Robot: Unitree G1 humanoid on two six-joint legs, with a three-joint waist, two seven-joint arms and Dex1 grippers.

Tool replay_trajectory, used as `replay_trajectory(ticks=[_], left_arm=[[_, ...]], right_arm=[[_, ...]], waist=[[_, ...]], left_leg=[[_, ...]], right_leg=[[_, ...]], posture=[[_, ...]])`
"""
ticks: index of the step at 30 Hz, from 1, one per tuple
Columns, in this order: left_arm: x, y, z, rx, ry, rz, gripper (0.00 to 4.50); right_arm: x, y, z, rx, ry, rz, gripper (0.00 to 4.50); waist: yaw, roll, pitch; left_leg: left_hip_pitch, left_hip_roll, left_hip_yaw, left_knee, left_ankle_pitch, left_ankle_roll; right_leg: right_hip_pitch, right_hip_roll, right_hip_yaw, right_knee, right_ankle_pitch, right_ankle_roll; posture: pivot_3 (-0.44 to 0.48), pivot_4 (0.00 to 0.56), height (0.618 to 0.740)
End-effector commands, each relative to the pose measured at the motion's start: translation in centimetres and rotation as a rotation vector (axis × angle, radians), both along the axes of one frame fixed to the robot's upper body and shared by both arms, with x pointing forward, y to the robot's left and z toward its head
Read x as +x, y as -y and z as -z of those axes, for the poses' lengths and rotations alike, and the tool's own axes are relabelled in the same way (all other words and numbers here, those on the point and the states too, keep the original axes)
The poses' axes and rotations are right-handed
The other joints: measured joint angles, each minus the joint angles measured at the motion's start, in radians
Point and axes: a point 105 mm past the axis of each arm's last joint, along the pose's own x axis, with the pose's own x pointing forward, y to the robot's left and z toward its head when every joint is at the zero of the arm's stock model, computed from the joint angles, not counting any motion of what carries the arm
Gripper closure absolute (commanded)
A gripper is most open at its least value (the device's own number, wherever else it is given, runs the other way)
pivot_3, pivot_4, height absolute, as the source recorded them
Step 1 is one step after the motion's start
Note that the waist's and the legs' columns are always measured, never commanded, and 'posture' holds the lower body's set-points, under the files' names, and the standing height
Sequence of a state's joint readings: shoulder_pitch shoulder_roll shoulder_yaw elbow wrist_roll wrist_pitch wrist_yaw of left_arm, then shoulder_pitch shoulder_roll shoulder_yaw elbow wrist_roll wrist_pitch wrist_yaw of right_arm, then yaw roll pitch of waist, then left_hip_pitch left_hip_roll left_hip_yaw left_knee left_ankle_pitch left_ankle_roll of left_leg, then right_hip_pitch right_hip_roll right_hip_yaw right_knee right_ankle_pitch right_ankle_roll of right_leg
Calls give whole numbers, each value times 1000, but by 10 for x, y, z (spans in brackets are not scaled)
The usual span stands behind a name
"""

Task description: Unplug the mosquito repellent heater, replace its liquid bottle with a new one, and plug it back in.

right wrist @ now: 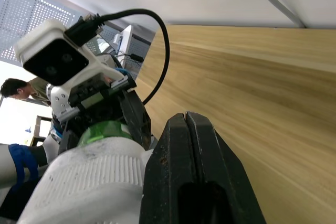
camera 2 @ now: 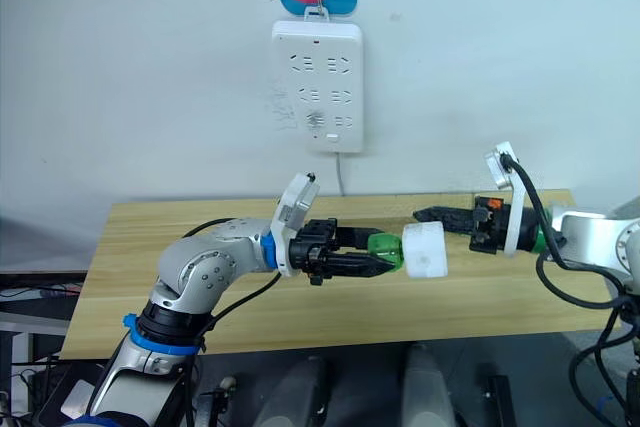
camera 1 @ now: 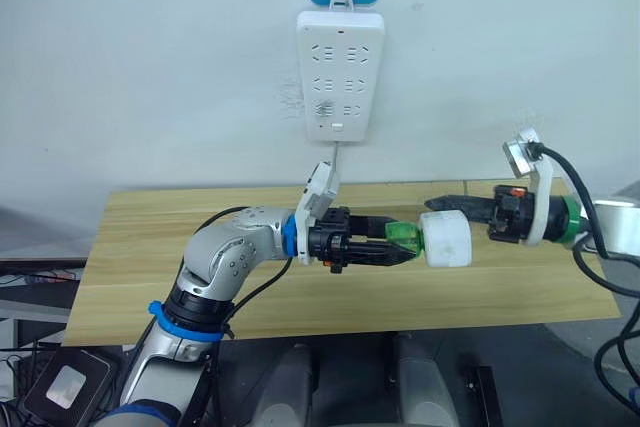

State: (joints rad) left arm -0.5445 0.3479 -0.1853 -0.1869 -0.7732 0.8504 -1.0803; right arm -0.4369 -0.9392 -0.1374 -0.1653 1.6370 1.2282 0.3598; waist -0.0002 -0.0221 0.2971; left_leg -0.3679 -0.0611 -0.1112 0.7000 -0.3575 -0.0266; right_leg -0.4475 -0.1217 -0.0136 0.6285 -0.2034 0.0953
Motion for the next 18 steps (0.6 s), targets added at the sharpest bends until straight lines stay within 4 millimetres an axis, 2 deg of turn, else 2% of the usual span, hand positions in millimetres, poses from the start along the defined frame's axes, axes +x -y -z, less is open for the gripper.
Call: replay_trajectory(ticks=[1,6,11,16,18], left_arm=[[9,-4,-18,-56,66,-63,2243],[12,-4,-19,-57,76,-80,2243],[13,-4,-17,-44,95,-80,2243],[15,-4,-16,-46,103,-91,2243],[16,-4,-17,-47,112,-98,2243]], right_arm=[[-27,-15,10,-27,-38,-150,4483],[-31,-12,10,-30,-49,-171,4483],[-19,-10,3,-5,-18,-127,4483],[-40,-13,6,-23,-61,-221,4483],[-38,-11,8,-28,-55,-200,4483]], waist=[[0,0,0],[0,0,0],[0,0,0],[1,0,0],[1,0,0]], left_leg=[[0,0,0,0,0,0],[0,0,0,0,0,0],[0,0,0,0,0,0],[0,0,0,0,0,0],[0,0,0,0,0,0]], right_leg=[[0,0,0,0,0,0],[0,0,0,0,0,0],[0,0,0,0,0,0],[0,0,0,0,0,0],[0,0,0,0,0,0]], posture=[[10,299,740],[9,300,740],[7,299,740],[4,297,740],[5,298,740]])
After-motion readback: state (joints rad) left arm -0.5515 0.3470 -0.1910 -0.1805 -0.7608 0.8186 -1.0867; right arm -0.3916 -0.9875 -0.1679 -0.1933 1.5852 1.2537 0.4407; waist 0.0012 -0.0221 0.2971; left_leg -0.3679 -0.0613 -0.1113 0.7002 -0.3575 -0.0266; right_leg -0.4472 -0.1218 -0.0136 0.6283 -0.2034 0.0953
